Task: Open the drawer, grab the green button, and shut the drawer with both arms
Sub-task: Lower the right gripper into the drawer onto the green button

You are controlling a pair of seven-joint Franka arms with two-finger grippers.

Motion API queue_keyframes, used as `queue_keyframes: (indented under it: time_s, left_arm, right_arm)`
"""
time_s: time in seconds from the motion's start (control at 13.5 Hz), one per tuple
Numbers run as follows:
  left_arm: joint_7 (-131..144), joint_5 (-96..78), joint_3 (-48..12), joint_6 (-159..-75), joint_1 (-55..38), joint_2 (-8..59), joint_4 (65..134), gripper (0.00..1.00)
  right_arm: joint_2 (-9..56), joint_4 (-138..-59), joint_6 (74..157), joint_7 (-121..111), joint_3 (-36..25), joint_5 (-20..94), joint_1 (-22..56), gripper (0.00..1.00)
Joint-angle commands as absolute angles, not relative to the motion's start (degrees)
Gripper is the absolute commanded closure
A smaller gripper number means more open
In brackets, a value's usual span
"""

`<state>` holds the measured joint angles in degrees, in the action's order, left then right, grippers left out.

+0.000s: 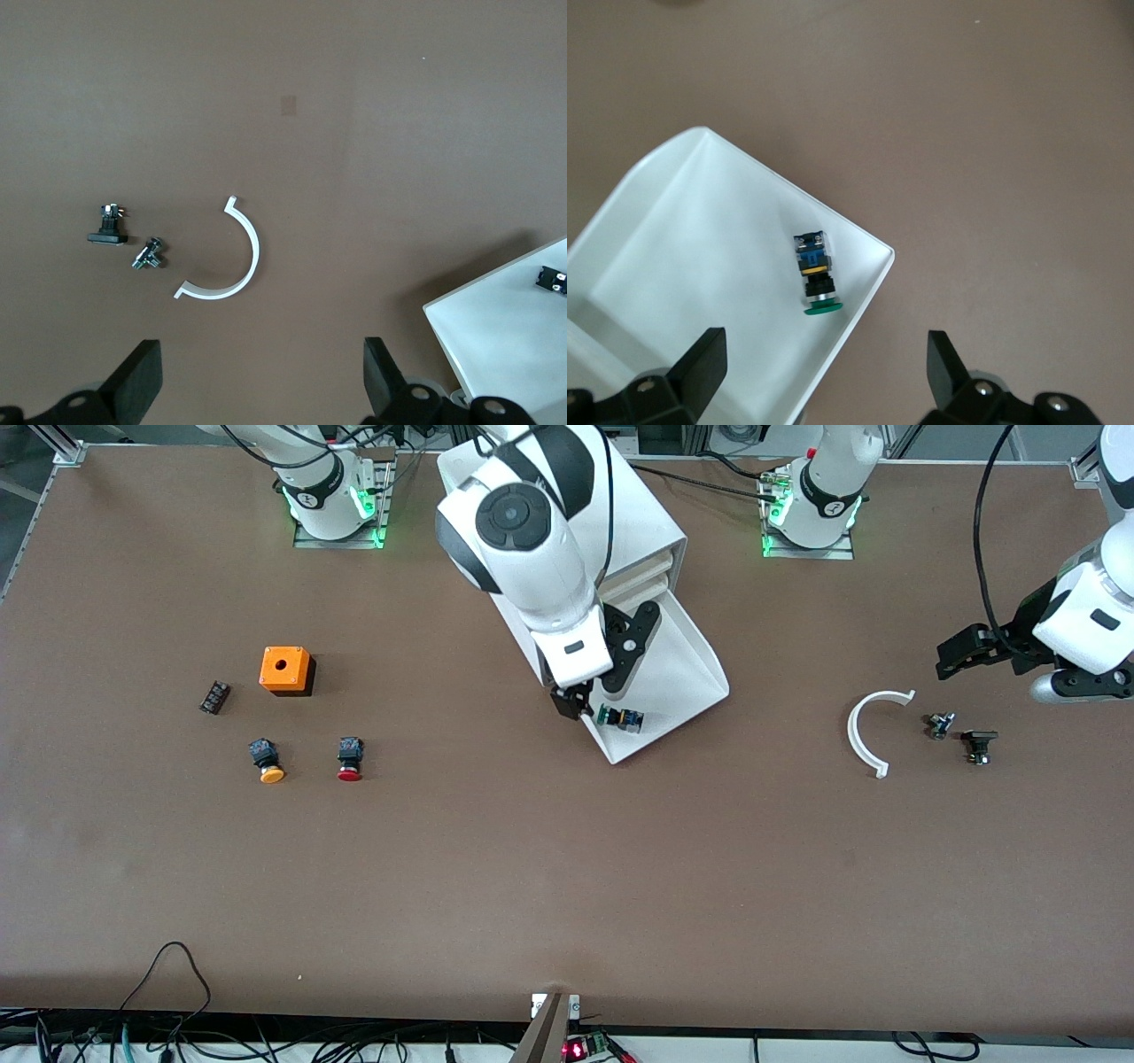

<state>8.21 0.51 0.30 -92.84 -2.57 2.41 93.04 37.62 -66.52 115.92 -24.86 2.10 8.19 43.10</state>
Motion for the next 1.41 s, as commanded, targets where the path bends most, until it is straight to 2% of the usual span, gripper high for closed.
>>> queue_keyframes:
  time_s: [0.0, 0.74, 1.34]
  left_arm:
    - [9.4, 2.11, 0.53, -91.14, -2.64, 2.29, 91.93, 0.0]
    - [8.61, 1.32, 0.97, -91.32, -2.29, 2.46, 91.05, 0.0]
    - [8.7, -0.44, 1.05, -91.41, -2.29, 2.72, 90.0, 0.0]
  right_arm:
    - [40.51, -63.98, 115.23, -30.83, 1.93, 8.26, 44.12, 0.0]
    - [45.78, -64.07, 118.38, -31.9, 1.5, 6.94, 47.72, 0.0]
    - [49.92, -64.07, 126.47, -31.55, 1.32, 6.94, 49.13, 0.0]
